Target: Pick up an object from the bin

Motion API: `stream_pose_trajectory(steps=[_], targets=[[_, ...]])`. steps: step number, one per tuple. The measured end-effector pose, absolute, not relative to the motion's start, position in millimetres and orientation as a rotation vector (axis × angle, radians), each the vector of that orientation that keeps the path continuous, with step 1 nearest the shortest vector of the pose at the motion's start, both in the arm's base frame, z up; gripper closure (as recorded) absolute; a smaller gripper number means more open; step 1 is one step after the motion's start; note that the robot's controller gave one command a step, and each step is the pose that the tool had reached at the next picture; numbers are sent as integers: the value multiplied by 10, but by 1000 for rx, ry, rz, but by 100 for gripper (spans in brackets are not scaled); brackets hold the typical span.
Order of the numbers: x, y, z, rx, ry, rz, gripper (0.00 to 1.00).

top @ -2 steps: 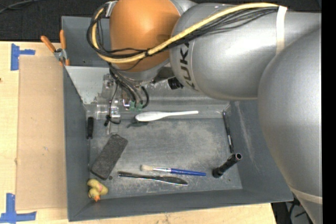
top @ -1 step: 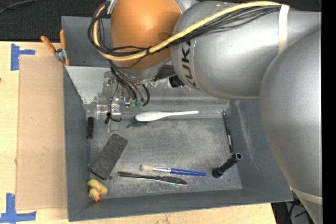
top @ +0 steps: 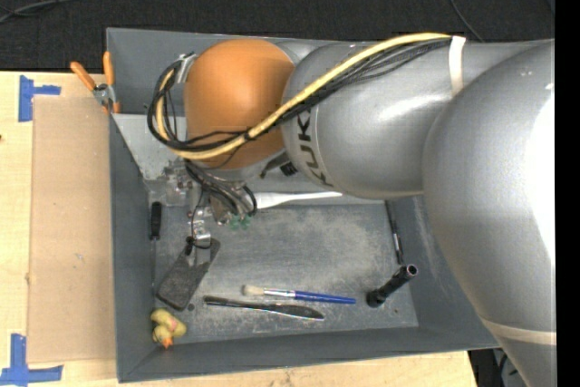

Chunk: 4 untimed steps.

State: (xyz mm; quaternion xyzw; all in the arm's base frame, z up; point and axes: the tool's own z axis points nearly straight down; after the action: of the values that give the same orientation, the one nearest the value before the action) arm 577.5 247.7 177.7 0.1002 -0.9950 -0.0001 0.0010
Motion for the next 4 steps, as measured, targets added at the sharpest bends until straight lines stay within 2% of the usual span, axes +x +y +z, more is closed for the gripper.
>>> stream_pose_trajectory(steps=[1, 2, 3, 4], targets=[[5304, 2368, 1583, 632, -3073, -1, 0], [5222, 2460, 1179, 950, -2988, -1, 0], [5532, 2397, 668, 1166, -2917, -4, 0], [5434, 2415, 691, 1479, -2766, -6, 100]])
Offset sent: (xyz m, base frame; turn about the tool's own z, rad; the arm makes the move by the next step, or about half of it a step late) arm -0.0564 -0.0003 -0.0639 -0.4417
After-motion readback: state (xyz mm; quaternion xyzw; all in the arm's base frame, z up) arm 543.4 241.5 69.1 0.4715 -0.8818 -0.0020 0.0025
